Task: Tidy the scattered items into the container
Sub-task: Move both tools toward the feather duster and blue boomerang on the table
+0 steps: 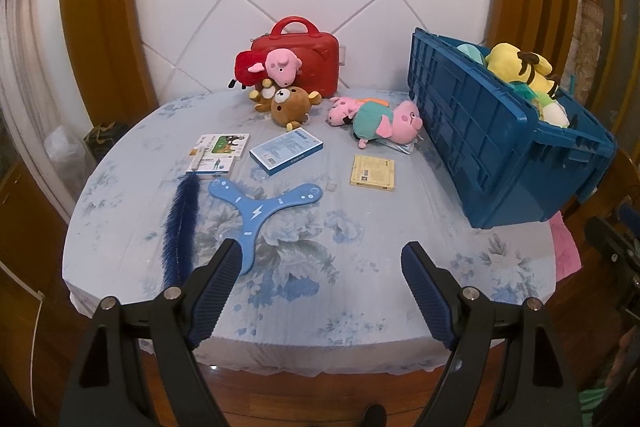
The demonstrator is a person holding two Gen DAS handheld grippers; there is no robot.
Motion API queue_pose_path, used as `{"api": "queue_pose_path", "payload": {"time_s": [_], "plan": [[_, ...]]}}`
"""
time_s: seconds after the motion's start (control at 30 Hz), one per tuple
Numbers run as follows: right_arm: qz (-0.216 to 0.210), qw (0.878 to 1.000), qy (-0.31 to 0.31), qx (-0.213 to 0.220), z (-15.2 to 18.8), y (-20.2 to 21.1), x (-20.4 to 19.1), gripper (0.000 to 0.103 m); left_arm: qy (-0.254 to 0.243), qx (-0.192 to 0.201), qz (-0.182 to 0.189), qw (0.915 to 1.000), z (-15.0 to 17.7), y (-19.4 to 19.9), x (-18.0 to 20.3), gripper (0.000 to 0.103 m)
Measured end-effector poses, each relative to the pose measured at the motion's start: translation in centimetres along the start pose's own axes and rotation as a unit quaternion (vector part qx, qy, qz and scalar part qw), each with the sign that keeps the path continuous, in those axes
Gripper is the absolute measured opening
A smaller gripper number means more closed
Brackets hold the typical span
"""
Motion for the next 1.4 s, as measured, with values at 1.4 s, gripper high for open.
{"api": "queue_pose_path", "payload": {"time_s": [1.4], "plan": [[0.005, 0.999, 0.006, -0.032, 1.9, -0.2, -7.9, 0.103, 0.004, -0.024, 0.003, 0.9997, 2.1, -1.6, -9.9, 0.082]]}}
Point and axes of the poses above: each gripper's, at about its wrist camera, not at the fingertips, and y roughly against the way its jaws point, x to its right, z to its underside, the point moved 6 cm from there along -y, roughly the way its jaws point, and after that the axes turned 6 degrees about y, right-handed, at the moved point
